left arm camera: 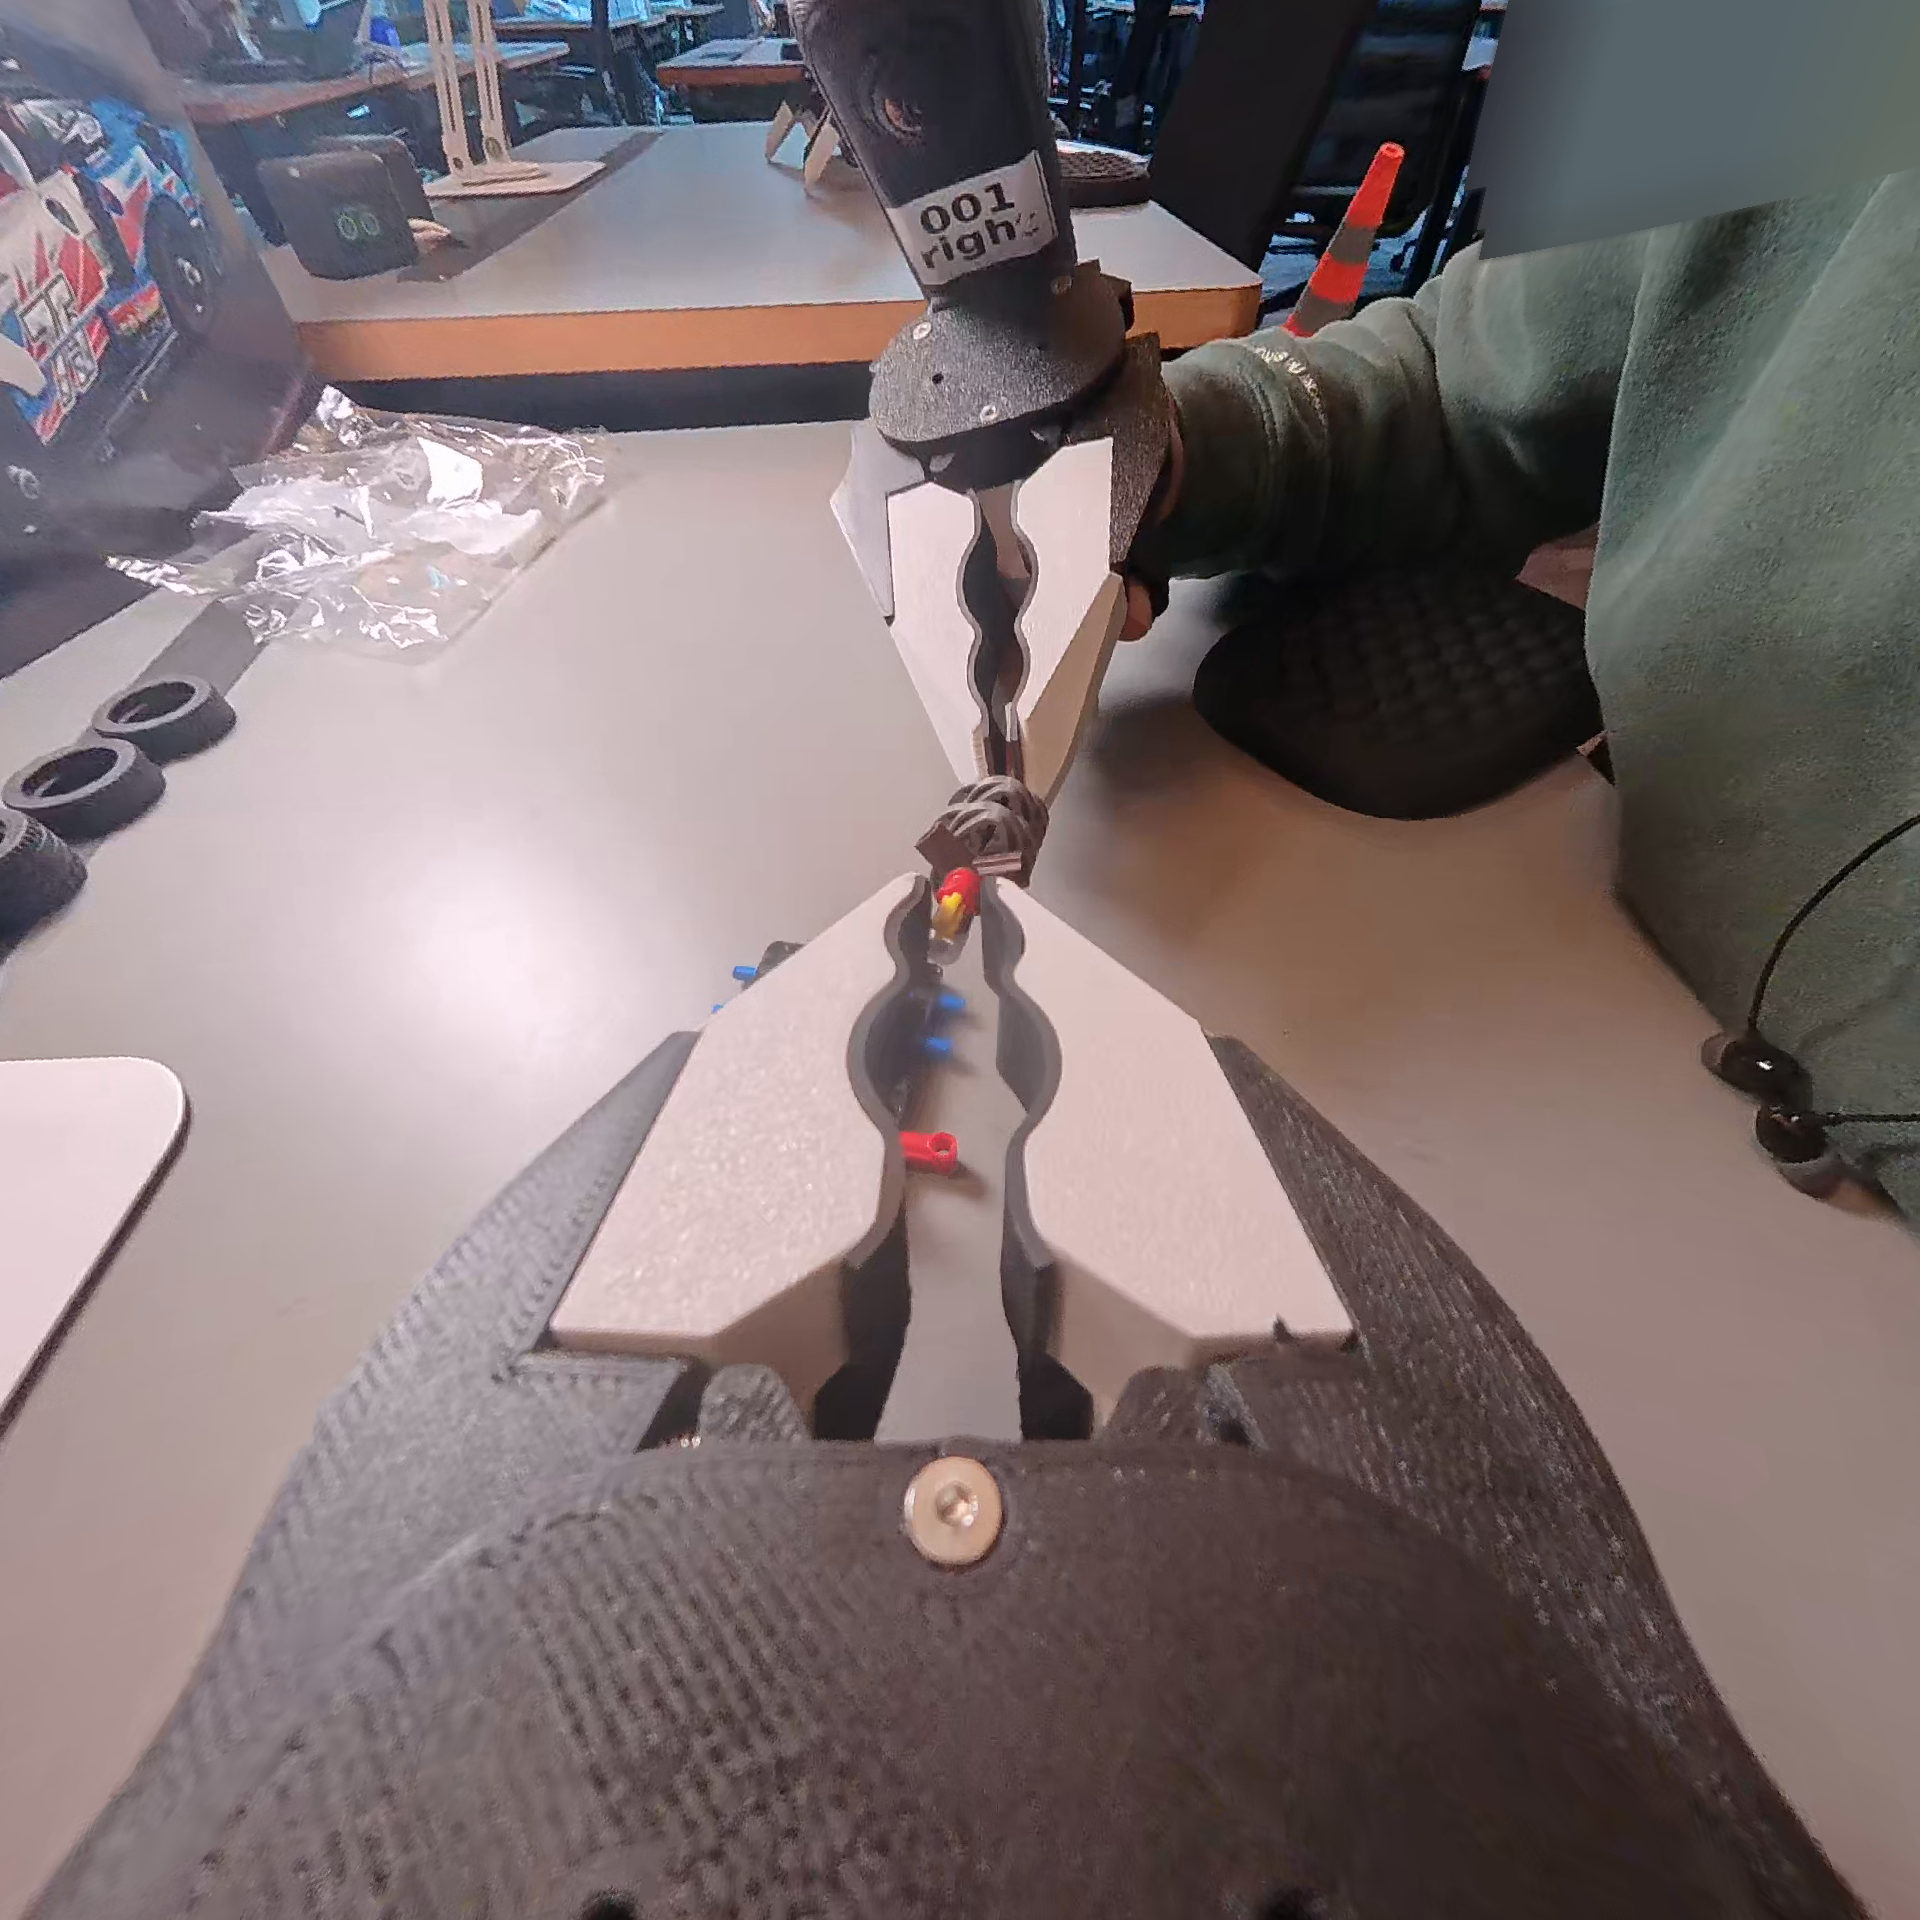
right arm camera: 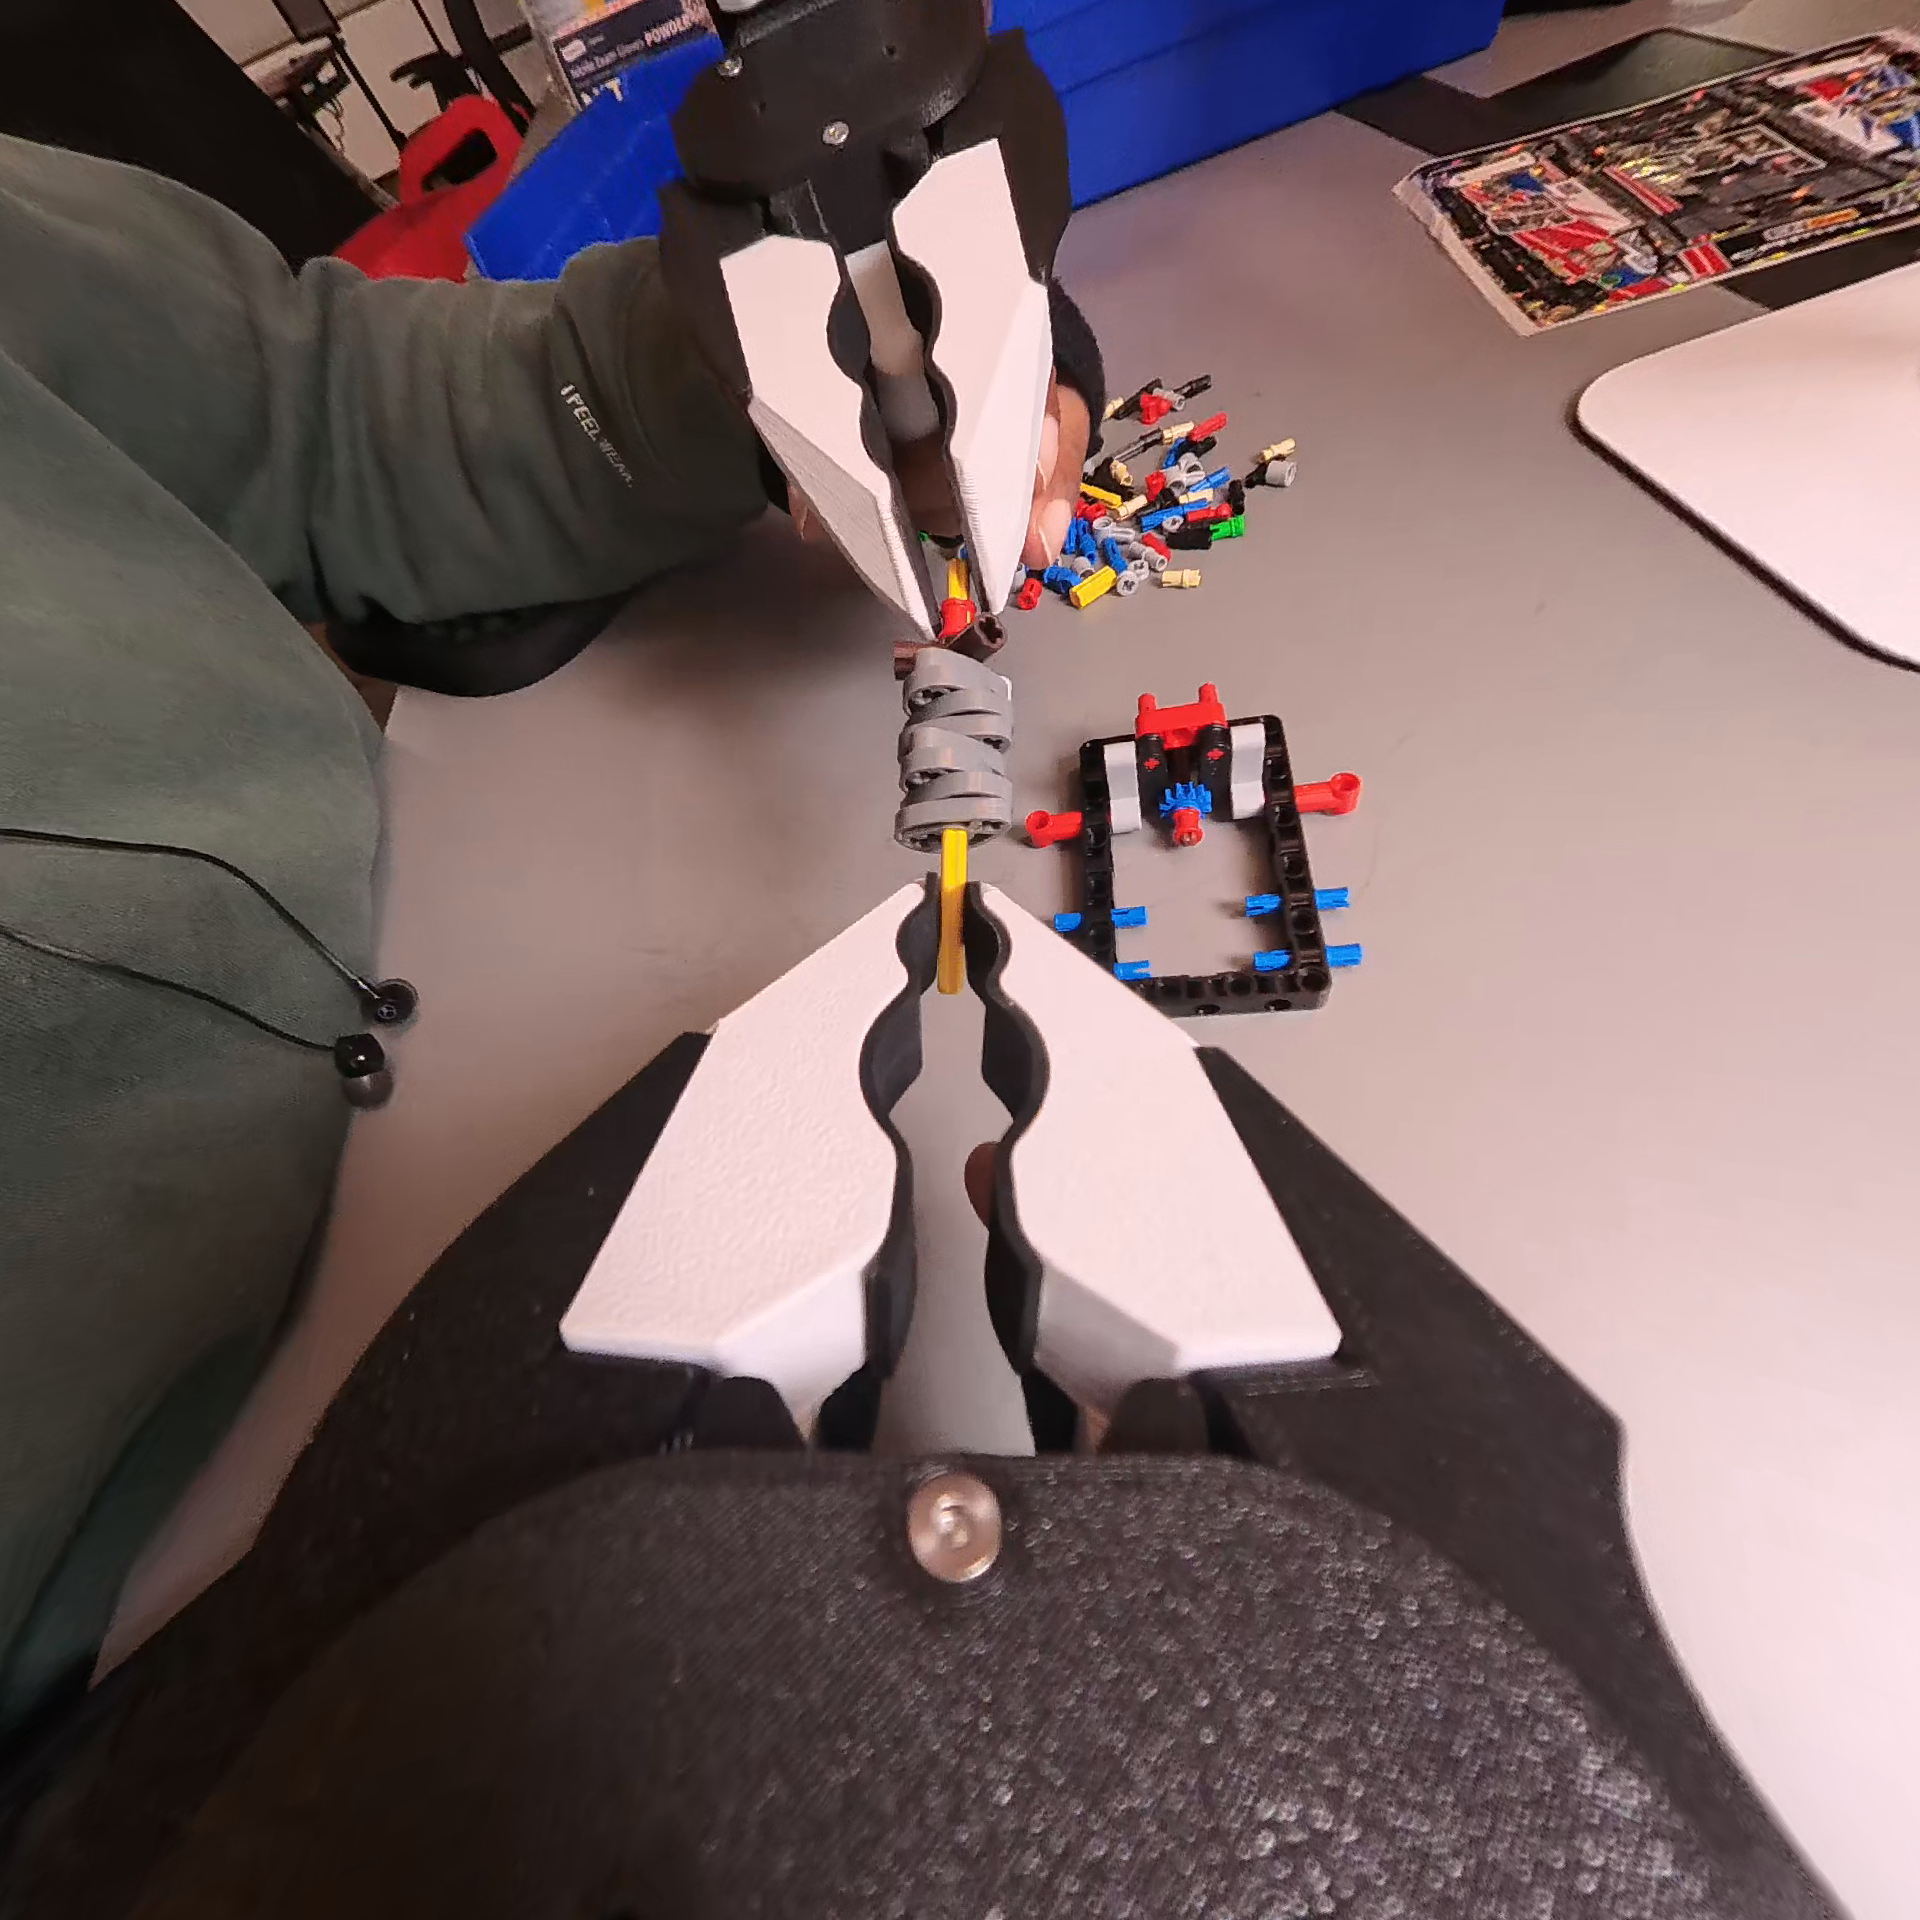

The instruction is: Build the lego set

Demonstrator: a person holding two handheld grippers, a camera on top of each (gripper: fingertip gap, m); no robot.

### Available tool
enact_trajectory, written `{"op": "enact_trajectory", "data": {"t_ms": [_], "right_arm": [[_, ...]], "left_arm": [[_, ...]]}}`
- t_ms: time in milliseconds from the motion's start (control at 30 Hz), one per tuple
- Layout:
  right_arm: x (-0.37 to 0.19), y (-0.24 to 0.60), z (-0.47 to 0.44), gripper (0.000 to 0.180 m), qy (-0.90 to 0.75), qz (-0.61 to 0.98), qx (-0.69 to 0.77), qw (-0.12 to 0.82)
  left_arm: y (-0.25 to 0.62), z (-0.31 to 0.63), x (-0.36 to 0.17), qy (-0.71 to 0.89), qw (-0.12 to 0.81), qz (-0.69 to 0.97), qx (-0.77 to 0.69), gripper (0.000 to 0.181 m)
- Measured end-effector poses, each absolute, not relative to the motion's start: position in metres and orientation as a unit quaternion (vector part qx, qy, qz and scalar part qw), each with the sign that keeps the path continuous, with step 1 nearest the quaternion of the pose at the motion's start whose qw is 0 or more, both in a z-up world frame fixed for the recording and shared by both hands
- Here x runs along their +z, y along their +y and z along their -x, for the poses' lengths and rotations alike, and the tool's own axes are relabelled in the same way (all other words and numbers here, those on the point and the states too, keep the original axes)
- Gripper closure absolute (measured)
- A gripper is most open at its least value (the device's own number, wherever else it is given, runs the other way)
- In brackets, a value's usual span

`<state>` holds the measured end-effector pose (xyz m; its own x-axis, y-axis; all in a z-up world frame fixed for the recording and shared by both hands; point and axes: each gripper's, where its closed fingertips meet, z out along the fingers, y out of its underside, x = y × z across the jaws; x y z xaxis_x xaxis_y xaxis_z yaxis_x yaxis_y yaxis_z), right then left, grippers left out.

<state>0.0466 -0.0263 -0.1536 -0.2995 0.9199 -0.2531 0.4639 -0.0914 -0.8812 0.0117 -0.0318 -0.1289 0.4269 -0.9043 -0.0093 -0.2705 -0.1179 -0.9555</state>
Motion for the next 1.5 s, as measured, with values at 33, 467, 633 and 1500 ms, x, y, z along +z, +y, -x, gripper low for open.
{"op": "enact_trajectory", "data": {"t_ms": [33,467,633,1500], "right_arm": [[-0.154,-0.027,-0.047,0.178,-0.636,0.546,0.496,0.229],[-0.157,-0.032,-0.049,0.178,-0.642,0.537,0.505,0.211],[-0.157,-0.034,-0.05,0.178,-0.641,0.534,0.512,0.205],[-0.139,-0.036,-0.046,0.171,-0.632,0.478,0.543,0.277]], "left_arm": [[-0.032,-0.012,-0.129,0.437,0.504,0.677,-0.31,0.172],[-0.04,-0.016,-0.139,0.52,0.495,0.664,-0.208,0.172],[-0.044,-0.017,-0.142,0.547,0.482,0.66,-0.181,0.173],[-0.047,-0.011,-0.14,0.507,0.476,0.671,-0.259,0.176]]}}
